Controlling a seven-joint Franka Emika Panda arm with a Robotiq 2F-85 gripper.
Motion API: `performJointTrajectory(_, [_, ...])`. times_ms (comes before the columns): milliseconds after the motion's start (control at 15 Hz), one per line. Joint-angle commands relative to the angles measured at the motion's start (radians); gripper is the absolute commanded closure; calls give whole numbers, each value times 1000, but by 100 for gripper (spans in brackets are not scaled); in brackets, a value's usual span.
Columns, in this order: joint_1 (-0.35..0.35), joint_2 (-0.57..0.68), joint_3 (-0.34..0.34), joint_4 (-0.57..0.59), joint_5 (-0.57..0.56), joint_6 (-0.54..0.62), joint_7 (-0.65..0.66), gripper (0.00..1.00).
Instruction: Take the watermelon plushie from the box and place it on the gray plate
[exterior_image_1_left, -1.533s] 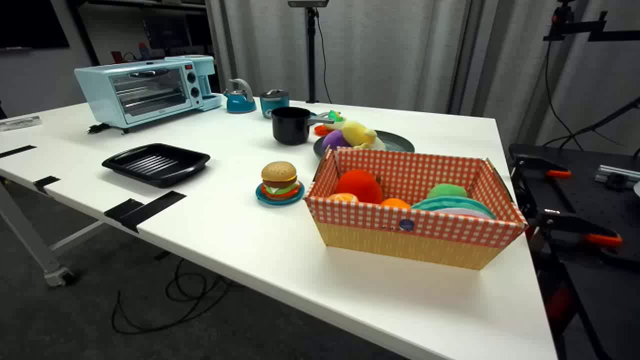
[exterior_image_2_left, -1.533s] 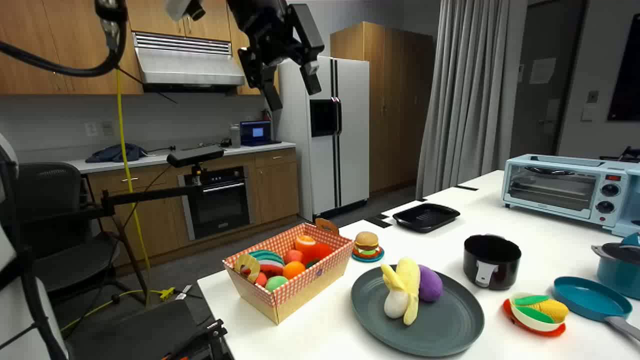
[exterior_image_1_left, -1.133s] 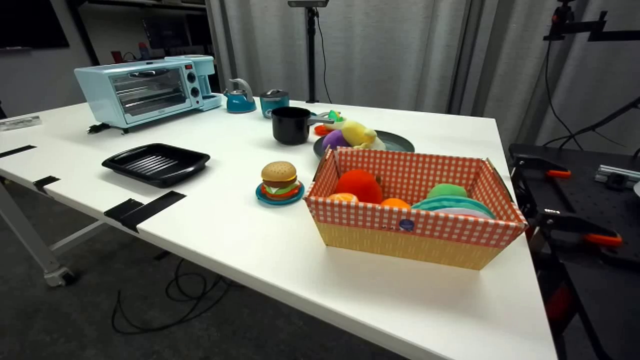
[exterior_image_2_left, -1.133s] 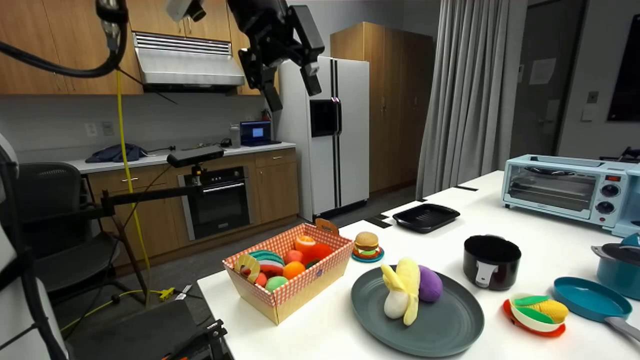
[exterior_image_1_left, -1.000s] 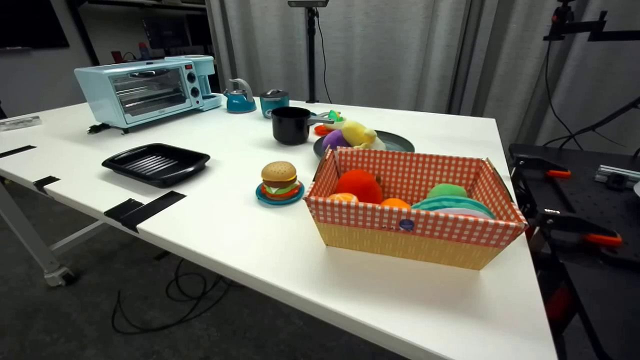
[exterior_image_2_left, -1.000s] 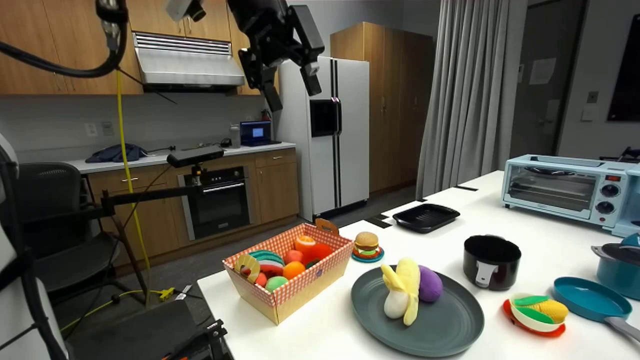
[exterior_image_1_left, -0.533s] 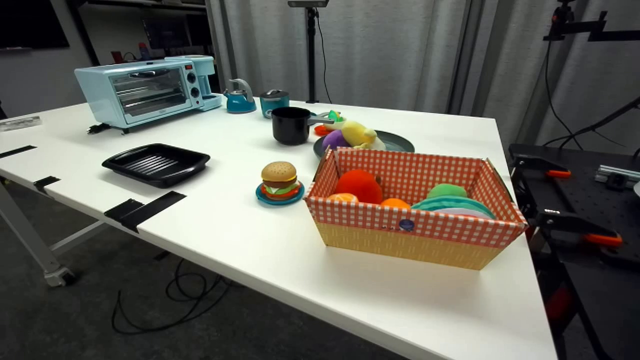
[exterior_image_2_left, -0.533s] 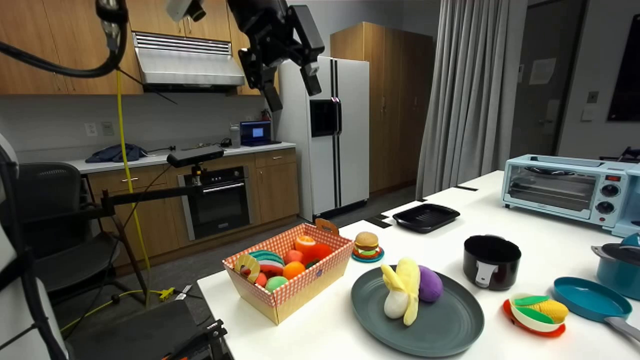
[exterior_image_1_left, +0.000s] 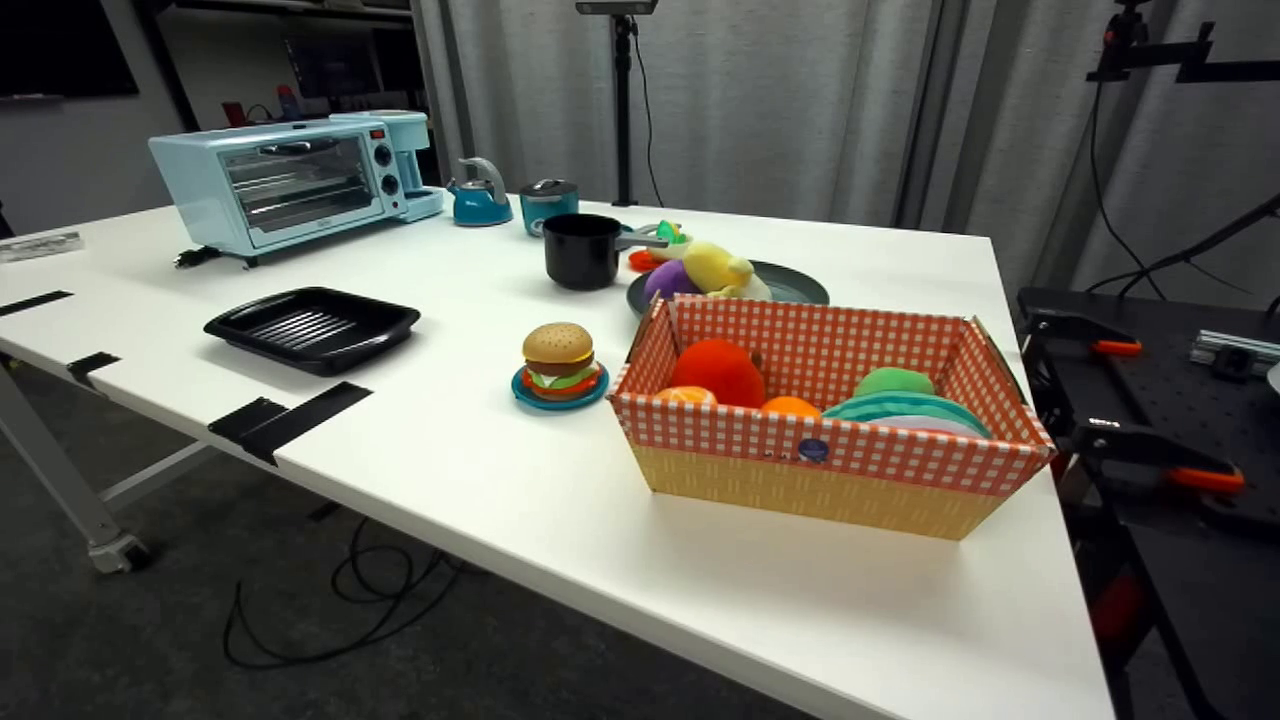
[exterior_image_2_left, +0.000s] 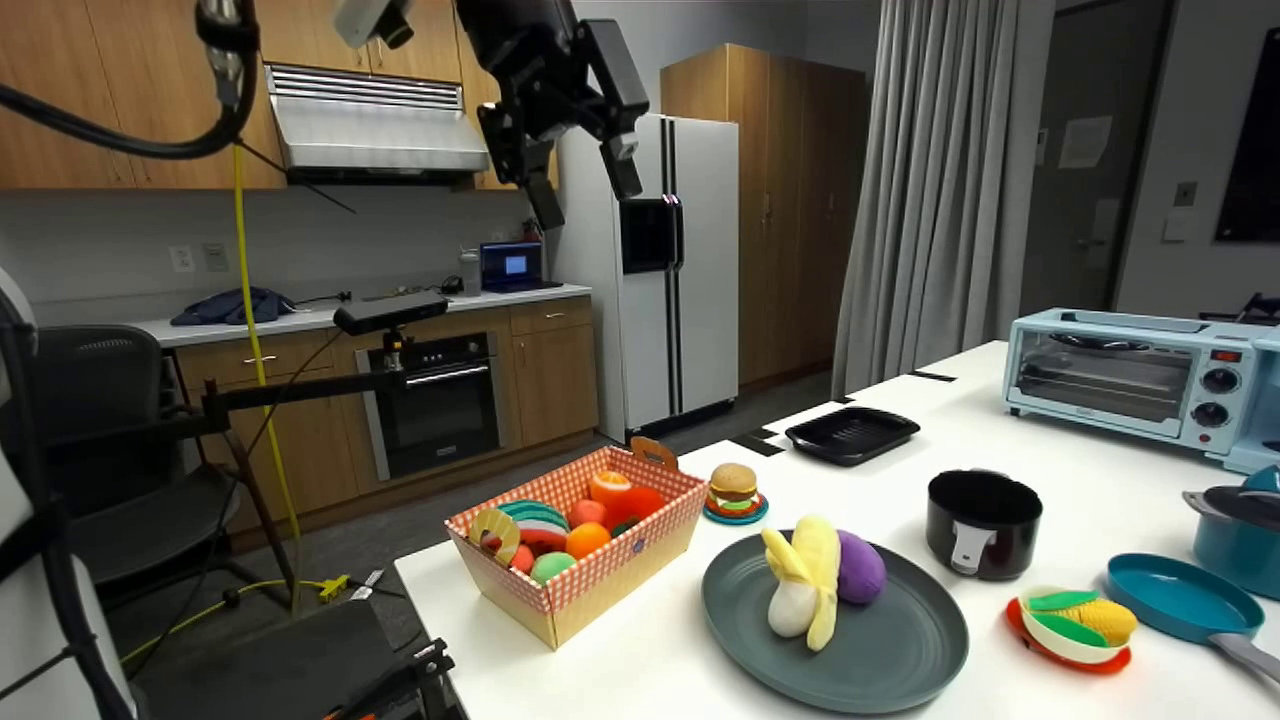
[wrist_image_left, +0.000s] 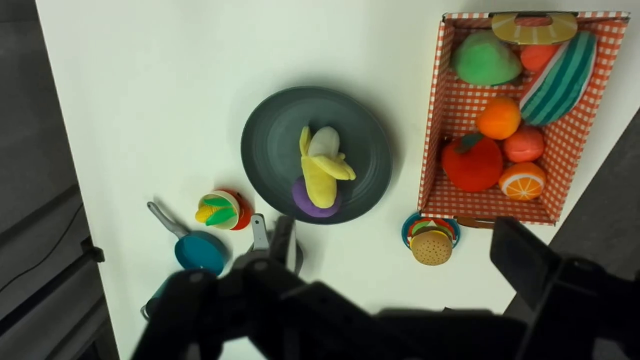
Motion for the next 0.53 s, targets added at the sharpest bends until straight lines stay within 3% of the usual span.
performJointTrajectory(0, [34,25,-23,1,28,-46,-2,0])
performJointTrajectory(467, [69,108,-33,-12,91,-72,-7,0])
